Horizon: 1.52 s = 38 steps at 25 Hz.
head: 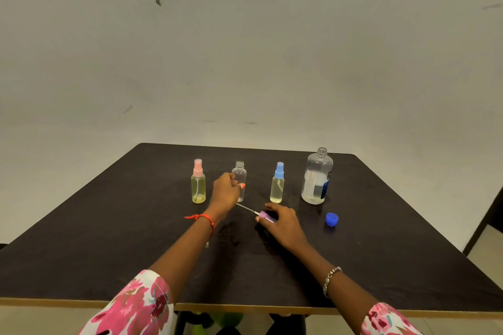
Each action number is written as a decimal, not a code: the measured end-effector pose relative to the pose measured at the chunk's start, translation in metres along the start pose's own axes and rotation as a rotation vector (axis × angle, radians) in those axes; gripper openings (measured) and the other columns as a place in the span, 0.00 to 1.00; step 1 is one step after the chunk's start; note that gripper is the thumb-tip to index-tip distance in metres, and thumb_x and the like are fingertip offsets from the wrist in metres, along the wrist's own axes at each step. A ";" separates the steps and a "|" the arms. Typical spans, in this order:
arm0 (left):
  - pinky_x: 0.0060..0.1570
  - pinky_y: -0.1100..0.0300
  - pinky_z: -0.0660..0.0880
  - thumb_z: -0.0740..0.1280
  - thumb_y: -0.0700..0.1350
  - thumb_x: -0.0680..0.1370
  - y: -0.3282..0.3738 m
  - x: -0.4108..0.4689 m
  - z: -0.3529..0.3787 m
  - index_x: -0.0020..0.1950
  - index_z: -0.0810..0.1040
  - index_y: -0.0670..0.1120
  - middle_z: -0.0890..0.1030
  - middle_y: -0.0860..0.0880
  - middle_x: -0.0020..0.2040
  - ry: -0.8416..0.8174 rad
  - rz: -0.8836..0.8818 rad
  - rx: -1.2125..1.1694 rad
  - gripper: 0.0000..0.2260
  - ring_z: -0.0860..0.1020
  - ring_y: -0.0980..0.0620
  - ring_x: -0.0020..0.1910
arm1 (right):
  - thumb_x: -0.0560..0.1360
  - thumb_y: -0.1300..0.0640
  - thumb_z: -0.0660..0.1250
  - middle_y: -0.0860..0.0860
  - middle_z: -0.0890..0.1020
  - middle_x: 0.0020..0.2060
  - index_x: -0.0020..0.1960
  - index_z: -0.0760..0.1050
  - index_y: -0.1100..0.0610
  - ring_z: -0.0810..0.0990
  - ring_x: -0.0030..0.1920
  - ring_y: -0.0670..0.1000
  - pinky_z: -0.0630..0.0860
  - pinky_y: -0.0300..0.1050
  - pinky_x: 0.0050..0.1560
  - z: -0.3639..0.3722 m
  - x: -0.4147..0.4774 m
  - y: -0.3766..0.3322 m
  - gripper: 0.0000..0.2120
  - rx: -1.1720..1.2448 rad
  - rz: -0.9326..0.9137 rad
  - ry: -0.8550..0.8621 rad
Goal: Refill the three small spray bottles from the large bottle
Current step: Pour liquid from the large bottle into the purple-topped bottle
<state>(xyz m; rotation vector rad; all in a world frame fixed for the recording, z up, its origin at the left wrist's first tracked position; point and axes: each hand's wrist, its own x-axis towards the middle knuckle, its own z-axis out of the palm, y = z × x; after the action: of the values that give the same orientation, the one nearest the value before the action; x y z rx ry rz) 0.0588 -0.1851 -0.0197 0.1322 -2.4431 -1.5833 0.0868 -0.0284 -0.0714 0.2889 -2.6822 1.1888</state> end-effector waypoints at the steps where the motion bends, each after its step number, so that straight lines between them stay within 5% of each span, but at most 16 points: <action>1: 0.59 0.53 0.72 0.65 0.38 0.76 0.000 0.000 0.000 0.64 0.69 0.36 0.76 0.39 0.58 0.002 0.002 0.003 0.17 0.74 0.47 0.55 | 0.71 0.52 0.70 0.53 0.81 0.54 0.57 0.77 0.58 0.76 0.50 0.45 0.70 0.35 0.50 0.000 0.000 0.001 0.17 -0.003 -0.005 0.001; 5: 0.60 0.53 0.73 0.65 0.38 0.76 0.000 0.000 0.000 0.64 0.69 0.36 0.76 0.39 0.59 0.002 0.000 0.000 0.17 0.74 0.47 0.56 | 0.70 0.50 0.71 0.53 0.82 0.46 0.48 0.79 0.58 0.71 0.40 0.43 0.68 0.34 0.40 0.001 0.000 0.002 0.13 -0.028 0.018 0.034; 11: 0.60 0.49 0.73 0.64 0.38 0.76 -0.003 -0.001 0.000 0.64 0.69 0.36 0.76 0.39 0.58 -0.010 -0.010 -0.017 0.17 0.74 0.44 0.60 | 0.68 0.46 0.71 0.52 0.78 0.39 0.38 0.72 0.55 0.73 0.39 0.46 0.67 0.36 0.33 0.005 0.003 0.008 0.14 -0.097 0.107 0.117; 21: 0.59 0.49 0.74 0.65 0.38 0.75 -0.003 -0.001 0.003 0.63 0.69 0.36 0.76 0.38 0.58 -0.007 -0.012 -0.045 0.17 0.76 0.43 0.58 | 0.67 0.41 0.71 0.51 0.77 0.43 0.44 0.71 0.55 0.74 0.42 0.48 0.66 0.38 0.35 0.004 0.003 0.006 0.20 -0.111 0.127 0.097; 27: 0.57 0.55 0.72 0.65 0.38 0.76 -0.002 -0.002 0.005 0.65 0.69 0.36 0.73 0.44 0.51 -0.018 0.001 -0.014 0.18 0.73 0.49 0.52 | 0.66 0.41 0.72 0.52 0.78 0.40 0.40 0.71 0.55 0.75 0.40 0.49 0.67 0.38 0.33 0.007 0.004 0.008 0.19 -0.112 0.117 0.101; 38: 0.56 0.53 0.73 0.65 0.39 0.76 -0.005 -0.004 0.006 0.64 0.69 0.37 0.76 0.40 0.57 -0.029 -0.017 -0.018 0.18 0.74 0.47 0.54 | 0.70 0.43 0.68 0.51 0.77 0.41 0.43 0.72 0.56 0.74 0.41 0.47 0.68 0.37 0.36 0.004 0.003 0.006 0.17 -0.101 0.073 0.155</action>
<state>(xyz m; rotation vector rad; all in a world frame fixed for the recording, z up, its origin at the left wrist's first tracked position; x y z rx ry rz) 0.0610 -0.1815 -0.0272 0.1277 -2.4552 -1.6243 0.0819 -0.0280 -0.0771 0.0801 -2.6259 1.0446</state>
